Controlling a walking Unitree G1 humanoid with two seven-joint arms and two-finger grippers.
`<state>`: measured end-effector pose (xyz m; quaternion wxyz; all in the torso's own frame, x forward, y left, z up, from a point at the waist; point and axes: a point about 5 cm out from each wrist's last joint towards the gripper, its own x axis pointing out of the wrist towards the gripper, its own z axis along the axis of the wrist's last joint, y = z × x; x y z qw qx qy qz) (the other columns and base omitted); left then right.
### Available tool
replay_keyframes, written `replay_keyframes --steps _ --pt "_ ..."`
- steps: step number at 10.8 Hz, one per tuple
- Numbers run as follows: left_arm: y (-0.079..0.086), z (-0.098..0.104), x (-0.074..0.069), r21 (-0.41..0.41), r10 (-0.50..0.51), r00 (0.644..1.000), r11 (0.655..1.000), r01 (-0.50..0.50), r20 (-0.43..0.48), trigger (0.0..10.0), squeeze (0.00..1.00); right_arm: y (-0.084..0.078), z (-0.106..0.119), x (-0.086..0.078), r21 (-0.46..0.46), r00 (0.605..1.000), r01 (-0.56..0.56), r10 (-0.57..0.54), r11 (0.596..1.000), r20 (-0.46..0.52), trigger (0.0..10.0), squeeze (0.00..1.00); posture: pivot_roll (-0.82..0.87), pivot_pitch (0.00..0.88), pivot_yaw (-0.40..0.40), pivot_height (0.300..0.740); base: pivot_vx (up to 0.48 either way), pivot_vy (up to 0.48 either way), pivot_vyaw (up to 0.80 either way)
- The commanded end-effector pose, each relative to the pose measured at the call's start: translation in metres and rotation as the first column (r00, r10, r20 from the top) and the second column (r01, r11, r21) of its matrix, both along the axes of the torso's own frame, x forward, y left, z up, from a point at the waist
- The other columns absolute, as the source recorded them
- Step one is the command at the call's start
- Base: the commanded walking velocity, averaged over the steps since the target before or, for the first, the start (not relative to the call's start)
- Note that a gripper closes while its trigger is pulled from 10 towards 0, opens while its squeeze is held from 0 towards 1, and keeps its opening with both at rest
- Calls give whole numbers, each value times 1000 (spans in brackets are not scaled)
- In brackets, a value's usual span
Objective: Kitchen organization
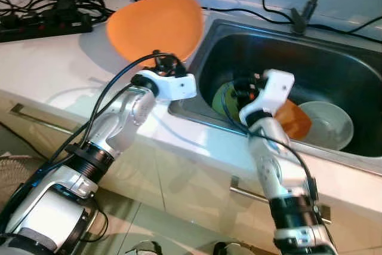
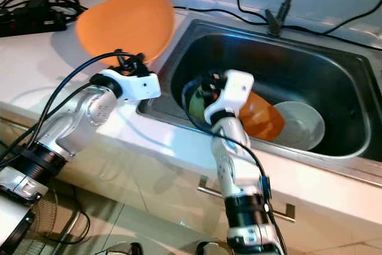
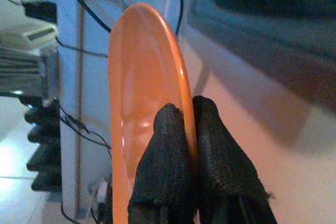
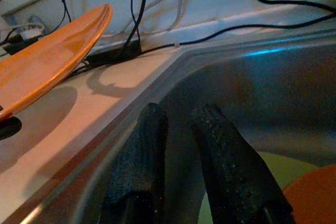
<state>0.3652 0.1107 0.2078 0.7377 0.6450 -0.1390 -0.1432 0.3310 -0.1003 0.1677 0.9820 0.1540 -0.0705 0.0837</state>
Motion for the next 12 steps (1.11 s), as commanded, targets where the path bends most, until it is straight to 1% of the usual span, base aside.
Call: replay_keyframes --steps 1,2,3,4,5,6,8,9,10,11,12 --pt "-10 15 -5 -10 -53 994 998 54 91 10000 0 -4 5 2 18 1000 8 -8 1000 6 10000 0 57 72 -33 740 0 0 0" --pt "-14 18 -8 -10 -89 991 996 90 105 10000 0 -5 12 5 67 1000 -3 2 998 13 10000 1000 57 73 -33 740 0 0 0" --pt "-14 18 -8 -11 -93 990 995 95 106 10000 0 -5 12 5 74 1000 -3 3 997 13 10000 1000 57 73 -33 740 0 0 0" --pt "-21 15 -11 -5 -132 987 991 134 93 10000 0 -8 21 8 148 1000 2 -5 989 15 10000 1000 56 73 -30 740 0 0 0" --pt "-30 12 -14 -5 -172 982 985 173 78 10000 0 -14 37 13 290 1000 -8 1 957 25 10000 1000 53 71 -29 740 0 0 0" --pt "-34 10 -15 -7 -189 979 982 190 70 10000 0 -17 45 15 353 999 -20 8 935 35 10000 1000 52 71 -28 740 0 0 0" --pt "-40 6 -18 -9 -221 974 975 221 49 10000 0 -20 52 16 472 999 -46 30 880 41 10000 1000 53 73 -27 740 0 0 0" --pt "-44 4 -20 -10 -239 970 971 240 39 10000 0 -20 53 17 476 998 -59 46 877 39 10000 1000 53 73 -27 740 0 0 0" --pt "-48 3 -22 -16 -270 962 963 271 31 10000 0 -18 53 17 478 997 -74 68 875 30 10000 455 54 73 -26 740 0 0 0" --pt "-52 2 -25 -19 -304 952 952 304 25 10000 0 -16 50 18 477 997 -78 81 875 14 10000 0 56 73 -27 740 0 0 0" --pt "-53 2 -27 -21 -313 949 949 314 26 10000 0 -15 49 18 482 996 -81 90 872 5 10000 0 59 74 -27 740 0 0 0"
